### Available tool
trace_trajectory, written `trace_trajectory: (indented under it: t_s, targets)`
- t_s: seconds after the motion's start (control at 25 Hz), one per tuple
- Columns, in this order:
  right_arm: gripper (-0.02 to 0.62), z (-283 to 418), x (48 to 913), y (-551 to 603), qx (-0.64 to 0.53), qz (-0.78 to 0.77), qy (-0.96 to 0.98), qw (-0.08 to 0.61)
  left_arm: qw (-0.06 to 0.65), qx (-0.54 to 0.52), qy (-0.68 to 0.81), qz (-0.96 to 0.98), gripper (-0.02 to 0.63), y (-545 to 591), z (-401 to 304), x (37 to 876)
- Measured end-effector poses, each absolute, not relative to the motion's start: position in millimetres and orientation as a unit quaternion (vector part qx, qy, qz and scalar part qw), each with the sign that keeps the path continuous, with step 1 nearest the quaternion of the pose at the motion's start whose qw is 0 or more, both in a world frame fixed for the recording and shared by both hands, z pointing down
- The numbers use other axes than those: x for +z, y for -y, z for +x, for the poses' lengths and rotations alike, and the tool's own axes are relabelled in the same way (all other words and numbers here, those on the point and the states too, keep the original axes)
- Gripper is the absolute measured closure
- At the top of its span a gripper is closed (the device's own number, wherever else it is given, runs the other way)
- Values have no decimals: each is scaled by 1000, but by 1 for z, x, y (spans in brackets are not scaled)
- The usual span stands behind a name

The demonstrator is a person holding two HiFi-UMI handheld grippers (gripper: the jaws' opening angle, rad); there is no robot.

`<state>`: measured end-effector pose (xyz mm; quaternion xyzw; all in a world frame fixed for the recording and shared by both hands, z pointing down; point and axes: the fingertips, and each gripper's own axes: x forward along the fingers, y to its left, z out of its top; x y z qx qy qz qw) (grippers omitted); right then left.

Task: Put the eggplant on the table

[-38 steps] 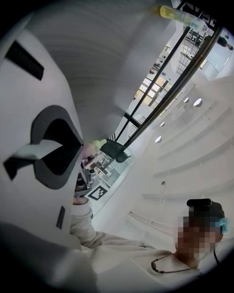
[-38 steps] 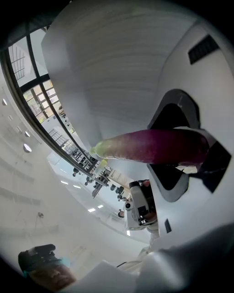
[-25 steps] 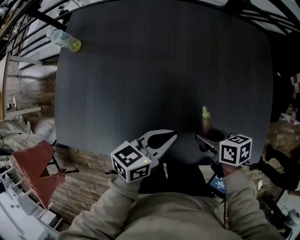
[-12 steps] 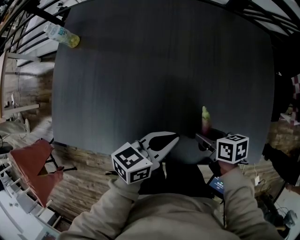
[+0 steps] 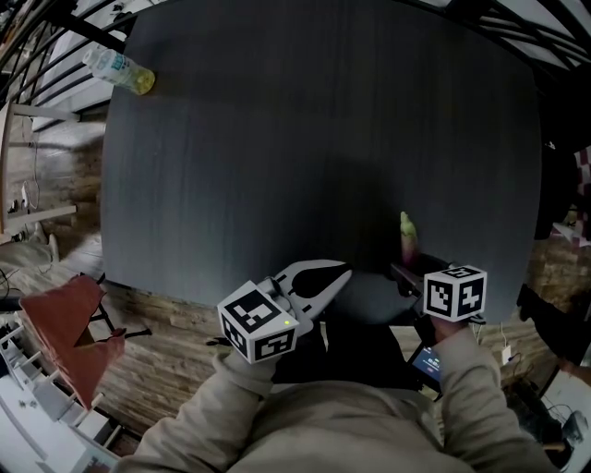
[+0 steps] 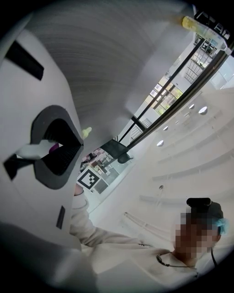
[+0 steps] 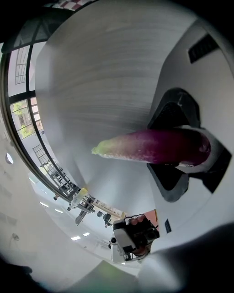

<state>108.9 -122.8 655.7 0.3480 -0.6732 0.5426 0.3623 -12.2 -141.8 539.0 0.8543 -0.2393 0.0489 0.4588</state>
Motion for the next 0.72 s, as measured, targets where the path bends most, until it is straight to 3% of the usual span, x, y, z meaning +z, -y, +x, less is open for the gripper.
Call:
trace_trajectory:
  t_s: [0.72]
  targets:
    - [330,103,657,124,550,337,678,354,450,58,234,860,606,146,-14,535]
